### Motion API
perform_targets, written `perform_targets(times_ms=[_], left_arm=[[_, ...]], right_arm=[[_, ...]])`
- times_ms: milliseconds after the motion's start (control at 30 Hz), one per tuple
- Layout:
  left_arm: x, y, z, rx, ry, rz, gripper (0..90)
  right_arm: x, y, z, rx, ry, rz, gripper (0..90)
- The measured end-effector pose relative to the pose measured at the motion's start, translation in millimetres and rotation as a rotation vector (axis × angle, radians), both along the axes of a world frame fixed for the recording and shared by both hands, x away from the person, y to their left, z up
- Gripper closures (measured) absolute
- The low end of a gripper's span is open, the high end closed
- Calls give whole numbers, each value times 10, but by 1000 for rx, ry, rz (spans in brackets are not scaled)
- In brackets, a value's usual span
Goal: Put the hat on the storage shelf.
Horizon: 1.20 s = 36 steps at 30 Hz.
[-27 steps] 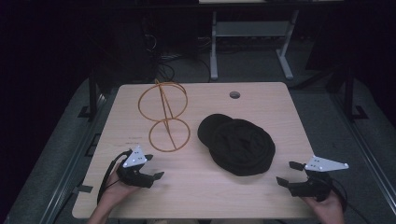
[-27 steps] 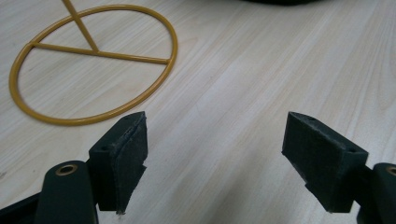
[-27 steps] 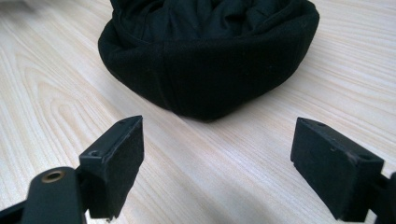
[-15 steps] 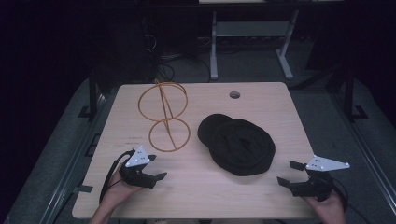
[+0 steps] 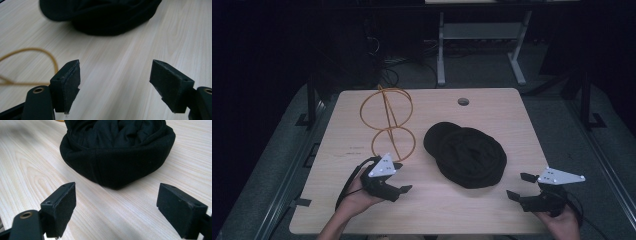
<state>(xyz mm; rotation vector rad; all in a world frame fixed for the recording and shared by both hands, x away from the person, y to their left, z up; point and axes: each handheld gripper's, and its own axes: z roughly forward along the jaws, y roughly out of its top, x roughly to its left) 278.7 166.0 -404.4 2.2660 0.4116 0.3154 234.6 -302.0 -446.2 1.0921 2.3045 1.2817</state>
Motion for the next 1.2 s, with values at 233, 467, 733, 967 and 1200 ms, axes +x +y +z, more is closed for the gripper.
perform_targets(times_ms=[233, 467, 733, 967, 1200], left_arm=[[74, -356, 37, 21, 1, -73, 262], [163, -698, 61, 21, 19, -128, 266], [282, -1055, 80, 36, 35, -188, 294], [403, -1320, 34, 50, 81, -222, 321], [456, -1569, -22, 70, 113, -266, 366]], right_arm=[[5, -18, 8, 9, -3, 4, 155], [3, -45, 24, 20, -16, 7, 155], [4, -48, 27, 14, -18, 8, 155], [8, -43, 41, 26, -22, 14, 155], [20, -53, 40, 24, -18, 17, 155]])
